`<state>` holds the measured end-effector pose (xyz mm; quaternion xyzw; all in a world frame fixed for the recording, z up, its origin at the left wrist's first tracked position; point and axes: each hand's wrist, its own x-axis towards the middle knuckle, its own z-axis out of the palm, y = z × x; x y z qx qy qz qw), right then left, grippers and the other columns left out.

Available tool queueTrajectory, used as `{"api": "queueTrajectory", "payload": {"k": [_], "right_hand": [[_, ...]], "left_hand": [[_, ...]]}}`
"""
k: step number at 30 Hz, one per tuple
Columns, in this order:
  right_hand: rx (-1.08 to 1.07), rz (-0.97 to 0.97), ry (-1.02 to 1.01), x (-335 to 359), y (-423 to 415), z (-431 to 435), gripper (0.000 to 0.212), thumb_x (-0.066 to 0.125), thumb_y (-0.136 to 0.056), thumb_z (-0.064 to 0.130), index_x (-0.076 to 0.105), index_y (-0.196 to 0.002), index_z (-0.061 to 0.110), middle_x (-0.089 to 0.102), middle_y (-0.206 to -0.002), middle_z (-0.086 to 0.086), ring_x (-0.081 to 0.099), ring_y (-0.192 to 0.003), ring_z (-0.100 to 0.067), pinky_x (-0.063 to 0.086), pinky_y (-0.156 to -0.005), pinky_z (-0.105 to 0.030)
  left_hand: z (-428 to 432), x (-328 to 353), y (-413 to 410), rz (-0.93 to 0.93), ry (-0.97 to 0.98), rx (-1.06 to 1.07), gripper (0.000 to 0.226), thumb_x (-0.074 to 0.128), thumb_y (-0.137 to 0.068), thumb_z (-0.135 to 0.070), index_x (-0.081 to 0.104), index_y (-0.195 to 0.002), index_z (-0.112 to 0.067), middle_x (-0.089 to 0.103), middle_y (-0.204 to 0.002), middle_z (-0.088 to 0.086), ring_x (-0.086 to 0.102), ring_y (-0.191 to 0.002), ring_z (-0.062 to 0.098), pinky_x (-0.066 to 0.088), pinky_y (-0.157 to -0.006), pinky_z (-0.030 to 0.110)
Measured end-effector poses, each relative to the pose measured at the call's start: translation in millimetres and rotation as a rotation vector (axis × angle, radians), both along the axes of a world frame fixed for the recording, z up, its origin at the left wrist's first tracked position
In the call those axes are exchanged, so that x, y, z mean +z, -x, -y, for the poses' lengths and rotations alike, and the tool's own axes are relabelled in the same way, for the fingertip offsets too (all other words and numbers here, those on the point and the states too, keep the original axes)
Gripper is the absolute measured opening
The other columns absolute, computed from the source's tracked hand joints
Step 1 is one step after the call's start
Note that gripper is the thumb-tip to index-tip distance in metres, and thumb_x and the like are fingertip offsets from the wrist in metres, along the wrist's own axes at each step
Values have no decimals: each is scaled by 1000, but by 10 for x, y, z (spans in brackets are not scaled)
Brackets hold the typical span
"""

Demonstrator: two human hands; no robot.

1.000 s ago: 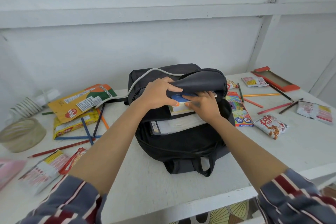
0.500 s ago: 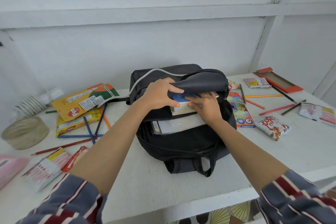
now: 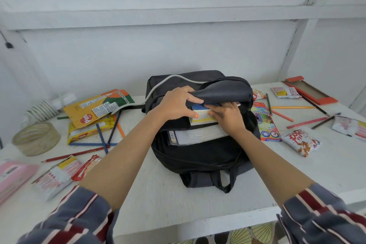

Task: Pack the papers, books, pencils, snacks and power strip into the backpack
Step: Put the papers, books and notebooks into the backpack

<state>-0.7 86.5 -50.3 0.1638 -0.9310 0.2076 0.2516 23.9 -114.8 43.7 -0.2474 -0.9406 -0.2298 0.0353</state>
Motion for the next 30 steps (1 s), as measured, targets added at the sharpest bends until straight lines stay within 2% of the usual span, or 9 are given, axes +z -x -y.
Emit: {"api": "queueTrajectory", "payload": {"k": [3,7,14,17,20,23,25,27,30], "right_hand": [[-11,-16,-156,-9,-48,-44,38,53,-86,26,61,-124,25,64,-111,-14,56,-108,-37,36,-100,-49],[-102,122,-430,20,-173,-69,56,46,-95,36,24,-146,32,38,-142,-12,29,-135,-32,11,-114,-49],[-146,441,-565,223,-409,-71,80,45,-93,46,-12,-148,30,-5,-157,-12,-7,-145,-28,-4,-116,-45],[-94,666,-628,472,-547,-26,81,50,-91,47,0,-150,24,-7,-157,-14,-3,-145,-30,4,-116,-44],[107,882,-579,858,-676,92,63,55,-91,40,31,-145,18,30,-151,-6,33,-136,-23,29,-110,-36],[377,822,-372,1199,-804,347,44,61,-89,25,52,-131,16,56,-129,1,53,-114,-11,38,-98,-23],[499,771,-119,1300,-830,567,38,65,-86,17,58,-124,17,59,-120,3,57,-106,-9,43,-95,-21],[579,727,89,1305,-809,835,38,68,-84,14,59,-121,18,61,-118,3,59,-105,-10,46,-90,-16],[647,656,238,1210,-726,1310,43,70,-81,9,58,-122,13,60,-116,1,58,-104,-13,46,-79,-6]], "left_hand": [[-10,-3,-10,2,20,3,46,75,-75,-27,63,-119,-29,50,-127,-5,46,-113,17,36,-93,32],[-25,-20,-29,29,27,15,45,75,-76,-27,63,-119,-28,47,-132,-5,44,-116,18,35,-98,34],[-39,-67,-68,87,61,16,39,75,-76,-28,66,-115,-28,39,-140,-4,40,-123,18,31,-102,34],[-14,-112,-104,175,32,-35,33,74,-77,-26,69,-110,-25,38,-142,-2,36,-129,16,27,-105,30],[64,-100,-187,166,-59,-33,29,73,-78,-25,70,-107,-25,48,-135,-2,40,-127,13,26,-102,22],[261,-62,-327,68,-278,35,29,74,-77,-19,70,-106,-21,61,-115,-6,53,-110,8,39,-96,20],[475,-50,-426,19,-386,115,33,73,-78,-17,68,-111,-18,63,-110,-5,56,-104,9,44,-87,17],[753,-57,-523,-20,-446,227,36,72,-79,-19,66,-114,-20,63,-111,-6,56,-107,13,43,-85,22],[1226,-68,-709,-90,-478,366,40,75,-77,-16,65,-116,-20,61,-110,-7,55,-106,13,40,-85,25]]}}
